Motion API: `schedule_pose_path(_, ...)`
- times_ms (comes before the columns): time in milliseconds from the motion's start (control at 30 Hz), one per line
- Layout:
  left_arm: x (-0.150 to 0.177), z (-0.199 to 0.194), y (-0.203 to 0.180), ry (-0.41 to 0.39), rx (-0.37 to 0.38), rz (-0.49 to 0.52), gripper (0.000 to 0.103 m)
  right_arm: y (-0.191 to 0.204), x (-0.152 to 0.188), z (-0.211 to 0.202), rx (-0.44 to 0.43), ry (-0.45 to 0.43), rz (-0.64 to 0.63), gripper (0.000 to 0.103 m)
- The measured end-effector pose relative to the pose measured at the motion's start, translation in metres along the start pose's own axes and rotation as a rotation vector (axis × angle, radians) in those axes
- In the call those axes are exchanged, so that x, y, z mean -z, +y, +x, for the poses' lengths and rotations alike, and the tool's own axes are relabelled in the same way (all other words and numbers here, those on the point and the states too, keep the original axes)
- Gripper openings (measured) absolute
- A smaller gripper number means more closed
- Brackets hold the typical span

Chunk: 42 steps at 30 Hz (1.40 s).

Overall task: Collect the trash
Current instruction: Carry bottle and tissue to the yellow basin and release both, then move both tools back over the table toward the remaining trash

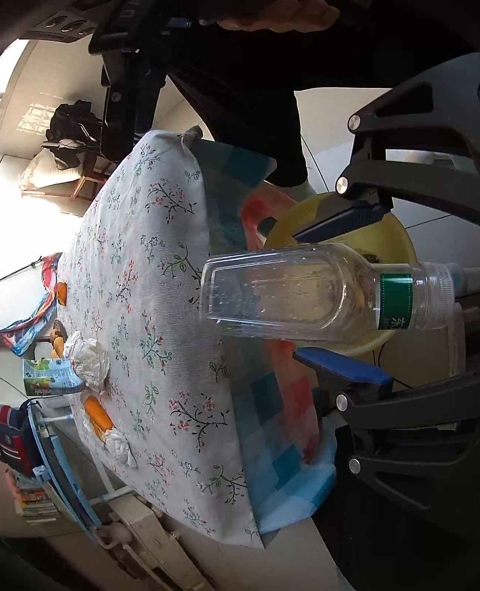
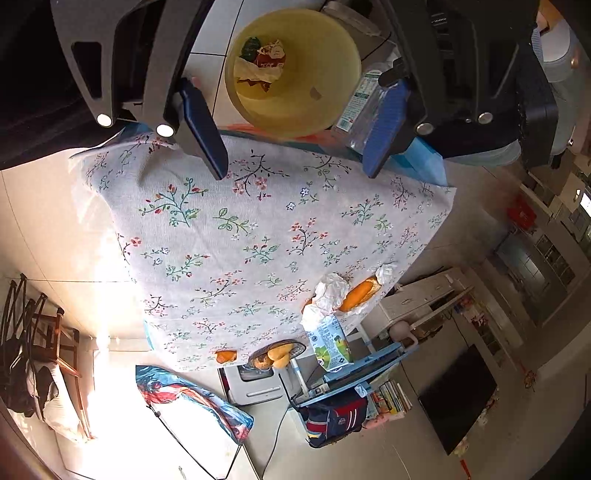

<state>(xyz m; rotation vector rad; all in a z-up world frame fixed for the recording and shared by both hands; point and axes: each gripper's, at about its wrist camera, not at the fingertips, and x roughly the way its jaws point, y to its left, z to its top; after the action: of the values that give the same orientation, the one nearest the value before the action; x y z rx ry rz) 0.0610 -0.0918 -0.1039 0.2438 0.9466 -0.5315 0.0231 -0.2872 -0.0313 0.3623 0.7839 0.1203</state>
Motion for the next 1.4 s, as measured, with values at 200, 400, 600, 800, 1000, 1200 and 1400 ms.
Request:
schedule_pose_path(200,-0.003,-0.014,0.006,-0.064,-0.033,-0.032,0.069,0.003,-0.001,-0.004,0.005,-0.021,-0.007,0.075)
schedule_pose_path(400,-0.004,-0.026,0.007,-0.129,-0.109,-0.041,0.081,0.006,0.004,-0.007,0.025,-0.036,-0.026,0.075)
schedule_pose_path(600,-0.003,-0.034,0.015,-0.170,-0.164,-0.078,0.085,0.015,0.007,-0.008,0.050,-0.040,-0.066,0.076)
schedule_pose_path(800,-0.001,-0.040,0.023,-0.194,-0.191,-0.113,0.090,0.022,0.010,-0.008,0.067,-0.041,-0.097,0.076)
schedule_pose_path(1000,0.002,-0.045,0.027,-0.210,-0.206,-0.130,0.094,0.030,0.015,-0.009,0.077,-0.040,-0.122,0.076)
schedule_pose_path(1200,0.005,-0.048,0.030,-0.215,-0.211,-0.143,0.096,0.037,0.018,-0.009,0.083,-0.037,-0.142,0.076)
schedule_pose_path(1400,0.006,-0.050,0.031,-0.218,-0.211,-0.150,0.096,0.041,0.020,-0.008,0.088,-0.033,-0.158,0.076)
